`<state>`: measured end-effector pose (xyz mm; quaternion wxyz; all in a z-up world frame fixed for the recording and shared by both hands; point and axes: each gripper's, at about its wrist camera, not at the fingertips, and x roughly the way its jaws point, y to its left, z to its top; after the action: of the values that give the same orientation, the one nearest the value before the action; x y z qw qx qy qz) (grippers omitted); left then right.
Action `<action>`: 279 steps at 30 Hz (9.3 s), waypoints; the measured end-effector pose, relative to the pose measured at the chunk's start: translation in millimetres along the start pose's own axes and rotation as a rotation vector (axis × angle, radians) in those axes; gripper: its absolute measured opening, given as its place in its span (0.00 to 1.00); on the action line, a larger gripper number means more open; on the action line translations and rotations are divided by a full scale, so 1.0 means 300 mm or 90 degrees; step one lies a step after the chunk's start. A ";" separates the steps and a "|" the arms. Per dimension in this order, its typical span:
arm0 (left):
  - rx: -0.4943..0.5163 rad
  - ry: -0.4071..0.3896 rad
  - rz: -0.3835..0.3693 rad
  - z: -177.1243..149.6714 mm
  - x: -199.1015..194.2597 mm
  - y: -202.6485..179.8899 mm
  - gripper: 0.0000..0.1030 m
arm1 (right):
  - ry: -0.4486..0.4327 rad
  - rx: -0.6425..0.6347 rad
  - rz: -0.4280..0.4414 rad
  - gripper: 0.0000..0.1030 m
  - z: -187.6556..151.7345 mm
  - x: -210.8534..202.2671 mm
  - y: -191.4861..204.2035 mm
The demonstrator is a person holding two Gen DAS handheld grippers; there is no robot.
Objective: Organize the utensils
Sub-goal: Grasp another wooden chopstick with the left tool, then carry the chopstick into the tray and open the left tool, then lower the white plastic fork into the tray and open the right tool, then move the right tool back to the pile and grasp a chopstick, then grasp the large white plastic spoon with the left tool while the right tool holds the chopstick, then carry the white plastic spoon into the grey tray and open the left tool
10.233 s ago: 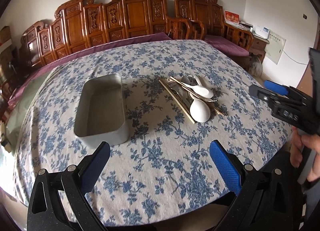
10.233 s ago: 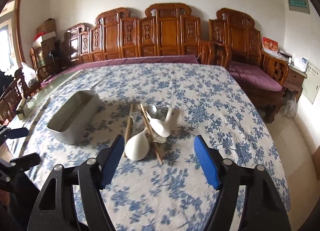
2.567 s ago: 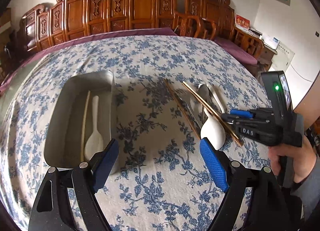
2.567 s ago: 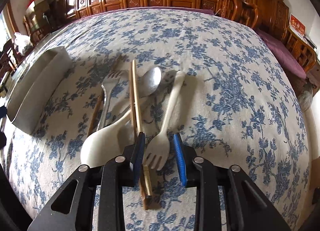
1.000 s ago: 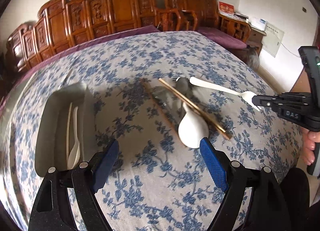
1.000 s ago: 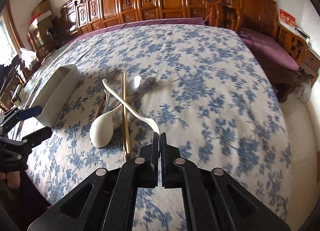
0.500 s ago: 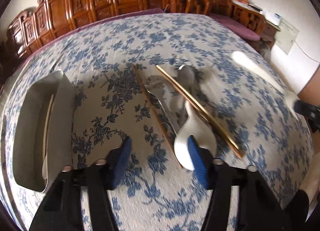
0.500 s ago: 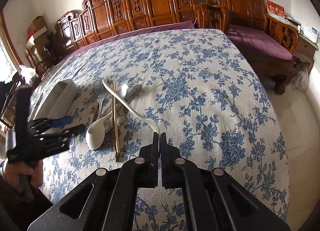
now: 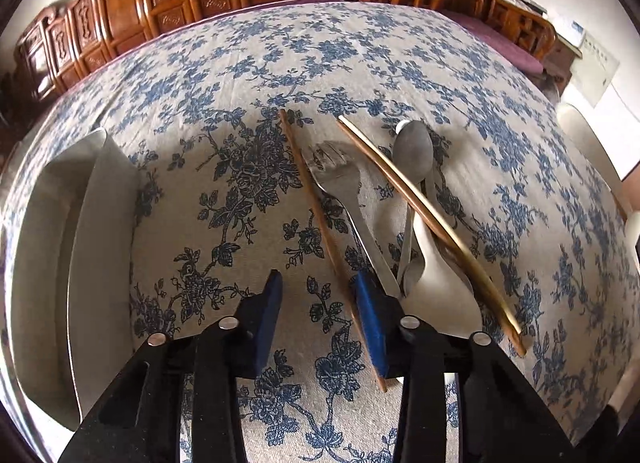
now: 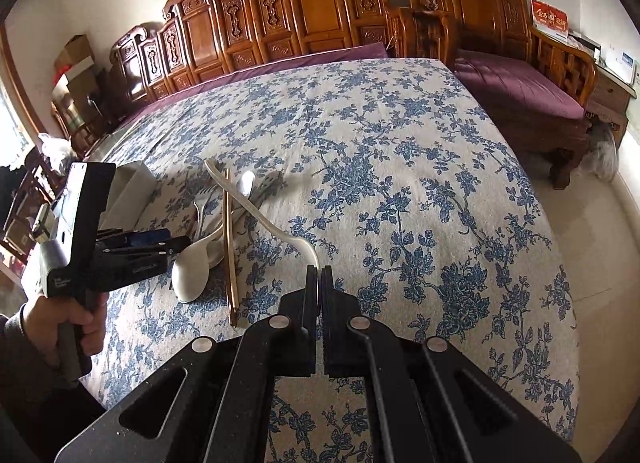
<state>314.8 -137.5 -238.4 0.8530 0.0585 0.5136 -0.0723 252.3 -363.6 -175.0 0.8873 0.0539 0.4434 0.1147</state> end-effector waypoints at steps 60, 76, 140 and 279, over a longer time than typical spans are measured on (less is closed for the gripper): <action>-0.032 0.003 0.023 -0.107 -0.199 0.638 0.04 | 0.020 -0.137 0.019 0.03 0.114 0.188 0.614; -0.098 -0.100 0.029 -0.126 -0.357 0.764 0.27 | 0.024 -0.186 -0.026 0.03 0.198 0.361 0.919; -0.040 -0.158 -0.008 -0.053 -0.427 0.534 0.55 | -0.028 -0.189 0.015 0.30 0.060 0.170 0.528; -0.012 -0.186 0.005 -0.073 -0.554 0.455 0.50 | -0.005 -0.183 0.074 0.06 -0.018 0.227 0.435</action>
<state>243.8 10.9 -98.1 0.9195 0.0413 0.3844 -0.0716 267.1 -220.3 -205.4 0.8794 -0.0478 0.4153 0.2276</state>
